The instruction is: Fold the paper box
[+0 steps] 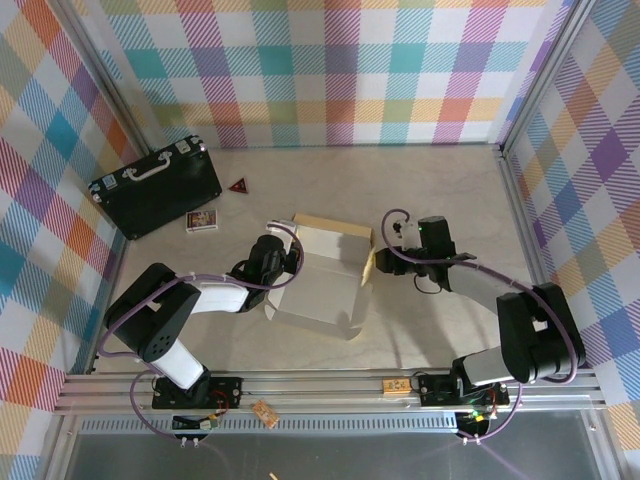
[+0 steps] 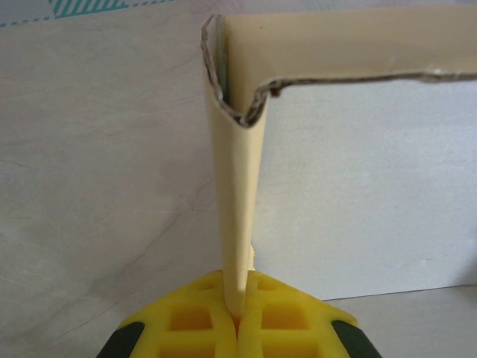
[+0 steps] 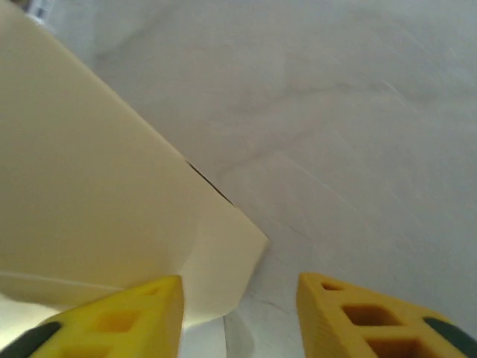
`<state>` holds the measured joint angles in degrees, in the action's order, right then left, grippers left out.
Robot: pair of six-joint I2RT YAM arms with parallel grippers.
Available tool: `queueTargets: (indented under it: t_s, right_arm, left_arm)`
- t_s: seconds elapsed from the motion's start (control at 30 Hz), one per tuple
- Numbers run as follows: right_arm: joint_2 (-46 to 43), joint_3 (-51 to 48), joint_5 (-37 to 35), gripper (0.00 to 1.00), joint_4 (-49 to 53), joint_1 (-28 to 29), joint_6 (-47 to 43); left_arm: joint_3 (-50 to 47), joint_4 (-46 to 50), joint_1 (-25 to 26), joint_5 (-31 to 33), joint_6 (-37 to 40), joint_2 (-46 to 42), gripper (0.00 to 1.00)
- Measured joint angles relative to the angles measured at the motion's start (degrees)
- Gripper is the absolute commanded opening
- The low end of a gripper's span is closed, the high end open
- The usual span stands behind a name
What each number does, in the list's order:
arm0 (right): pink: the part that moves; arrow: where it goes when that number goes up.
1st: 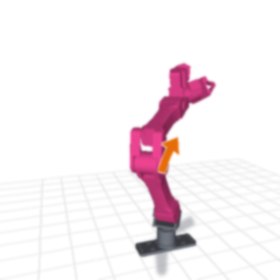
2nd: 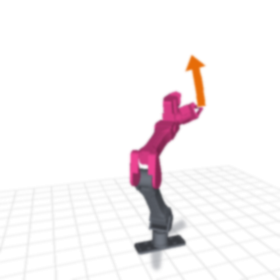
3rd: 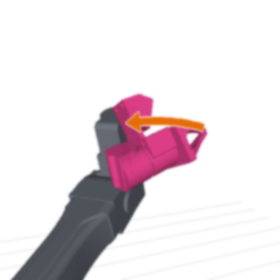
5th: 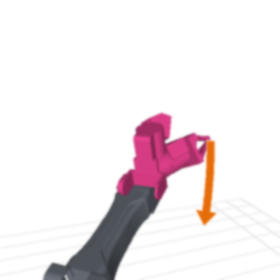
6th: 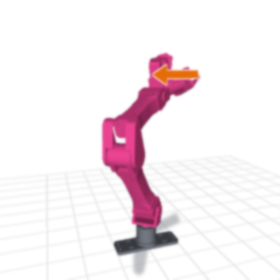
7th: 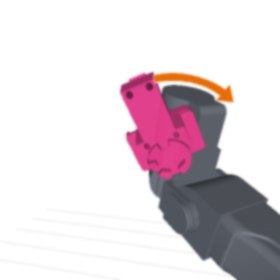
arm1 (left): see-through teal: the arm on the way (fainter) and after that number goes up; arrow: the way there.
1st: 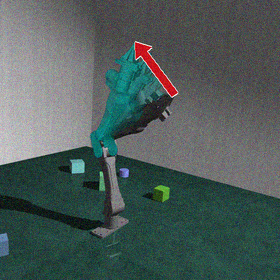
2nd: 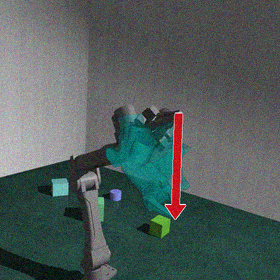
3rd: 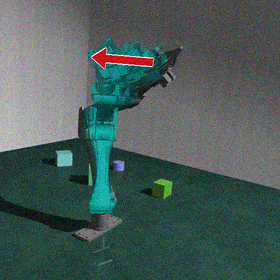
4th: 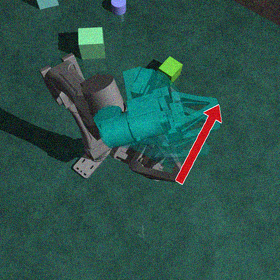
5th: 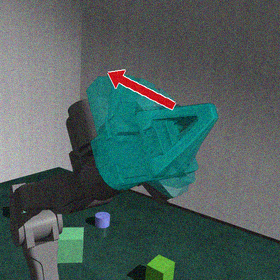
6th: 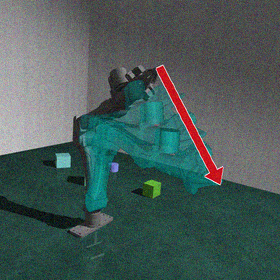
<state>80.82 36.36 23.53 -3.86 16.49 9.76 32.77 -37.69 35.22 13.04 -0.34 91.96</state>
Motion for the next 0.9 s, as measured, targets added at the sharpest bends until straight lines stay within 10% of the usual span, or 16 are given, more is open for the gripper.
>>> queueTargets:
  t_s: [0.9]
  right_arm:
    - [-8.2,-4.2,-5.8,0.65,2.1,10.2,-1.0]
  left_arm:
    - [0.1,0.2,-0.1,0.1,1.1,0.0,0.0]
